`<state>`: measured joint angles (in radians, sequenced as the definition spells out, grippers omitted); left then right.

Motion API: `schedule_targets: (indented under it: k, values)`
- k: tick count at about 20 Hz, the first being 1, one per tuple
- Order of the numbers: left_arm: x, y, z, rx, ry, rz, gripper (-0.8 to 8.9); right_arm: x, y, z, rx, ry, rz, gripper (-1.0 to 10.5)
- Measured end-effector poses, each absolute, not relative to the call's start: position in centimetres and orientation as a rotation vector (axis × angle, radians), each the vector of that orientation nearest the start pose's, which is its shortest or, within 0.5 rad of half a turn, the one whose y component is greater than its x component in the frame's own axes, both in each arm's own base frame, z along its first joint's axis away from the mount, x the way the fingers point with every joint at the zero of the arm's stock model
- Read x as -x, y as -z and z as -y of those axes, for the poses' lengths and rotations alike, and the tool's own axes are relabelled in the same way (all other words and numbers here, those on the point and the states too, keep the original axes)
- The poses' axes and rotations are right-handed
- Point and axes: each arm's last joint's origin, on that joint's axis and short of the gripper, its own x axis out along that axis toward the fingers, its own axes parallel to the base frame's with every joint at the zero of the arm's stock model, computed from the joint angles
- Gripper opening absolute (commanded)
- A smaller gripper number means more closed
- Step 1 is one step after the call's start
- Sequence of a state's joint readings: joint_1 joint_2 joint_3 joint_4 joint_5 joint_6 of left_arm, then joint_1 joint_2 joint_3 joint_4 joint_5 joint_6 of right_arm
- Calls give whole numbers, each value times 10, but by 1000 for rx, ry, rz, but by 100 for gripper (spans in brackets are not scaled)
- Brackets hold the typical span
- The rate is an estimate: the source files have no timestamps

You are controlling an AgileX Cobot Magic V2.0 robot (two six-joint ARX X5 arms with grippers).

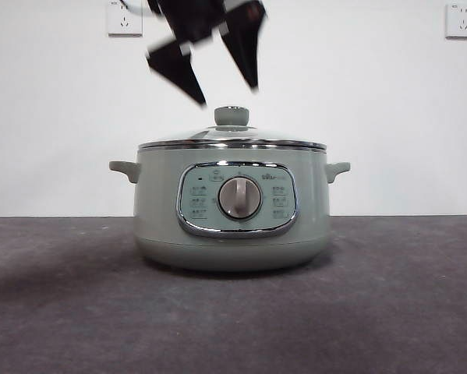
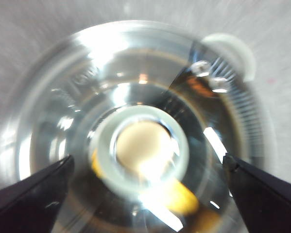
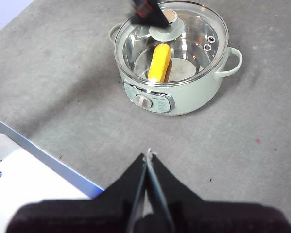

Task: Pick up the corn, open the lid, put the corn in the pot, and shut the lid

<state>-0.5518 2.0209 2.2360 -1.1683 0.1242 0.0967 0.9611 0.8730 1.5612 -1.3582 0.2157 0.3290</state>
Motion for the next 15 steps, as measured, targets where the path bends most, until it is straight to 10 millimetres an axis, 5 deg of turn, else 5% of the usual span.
schedule_targets:
  k: [2,4,11,15]
  values:
    - [-324,-410,204,-281,673,-867,389,-50,-448,-59,82,-580,-663,-11]
    - [-296,-436,186,-279,674,-855,19,-50,-448,-58,91,-543,-647,-11]
    - [-186,-524,119,-192,679,-554,-3,-52,-449,-56,106,-480,-620,1]
    - [-140,-545,90,-132,674,-441,-4,-52,-449,-56,105,-480,-620,1]
